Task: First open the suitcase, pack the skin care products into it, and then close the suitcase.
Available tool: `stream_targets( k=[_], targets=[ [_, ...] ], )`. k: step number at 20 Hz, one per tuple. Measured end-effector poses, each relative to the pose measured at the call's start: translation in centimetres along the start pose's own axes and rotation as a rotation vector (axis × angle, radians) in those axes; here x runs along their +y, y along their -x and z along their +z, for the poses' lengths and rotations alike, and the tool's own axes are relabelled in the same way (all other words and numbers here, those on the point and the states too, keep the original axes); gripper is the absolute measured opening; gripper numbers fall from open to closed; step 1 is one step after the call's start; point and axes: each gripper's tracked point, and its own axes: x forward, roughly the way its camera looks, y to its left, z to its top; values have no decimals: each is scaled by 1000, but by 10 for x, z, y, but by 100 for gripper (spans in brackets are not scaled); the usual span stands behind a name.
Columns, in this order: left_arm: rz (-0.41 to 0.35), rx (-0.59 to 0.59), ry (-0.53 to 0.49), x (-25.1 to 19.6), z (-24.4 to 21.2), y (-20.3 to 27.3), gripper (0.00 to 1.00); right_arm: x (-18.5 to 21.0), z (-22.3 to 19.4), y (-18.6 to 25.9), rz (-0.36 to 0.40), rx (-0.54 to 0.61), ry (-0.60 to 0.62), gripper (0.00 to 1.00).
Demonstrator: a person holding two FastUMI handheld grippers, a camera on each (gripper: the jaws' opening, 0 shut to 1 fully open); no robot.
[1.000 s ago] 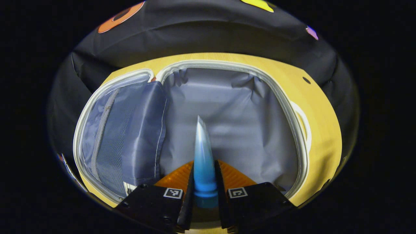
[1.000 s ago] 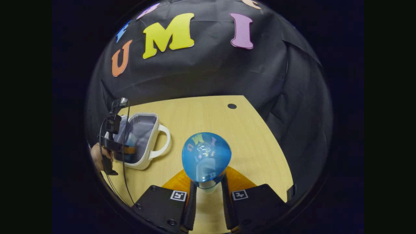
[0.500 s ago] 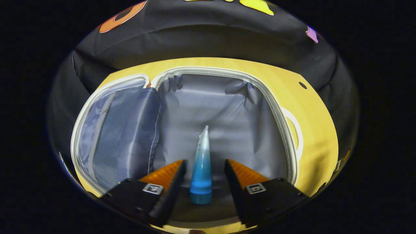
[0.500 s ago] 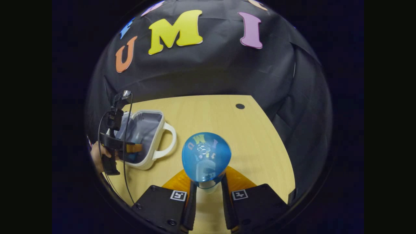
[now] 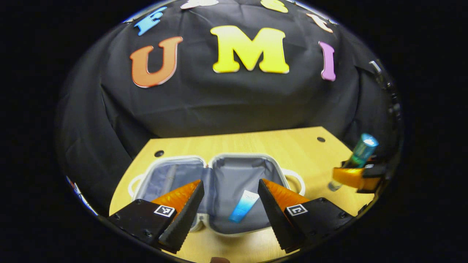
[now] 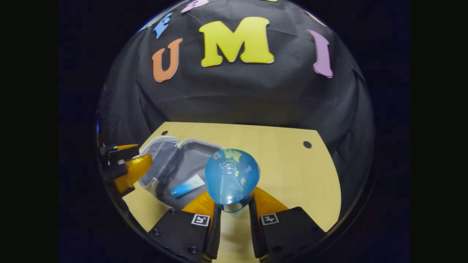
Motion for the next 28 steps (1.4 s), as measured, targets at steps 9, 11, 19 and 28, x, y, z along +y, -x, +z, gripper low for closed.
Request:
stream_targets(
  k=[9,11,19,28],
  targets=[
    [63,-154,13,72,17,70,95,105,-31,-56,103,108,59,34],
    [65,-188,8,79,24,82,95,111,-48,-68,92,151,69,31],
    [87,-205,13,105,21,102,95,120,-93,-91,41,277,14,33],
    [143,-162,51,139,2,99,96,106,-94,-129,-33,322,-103,34]
  ],
)
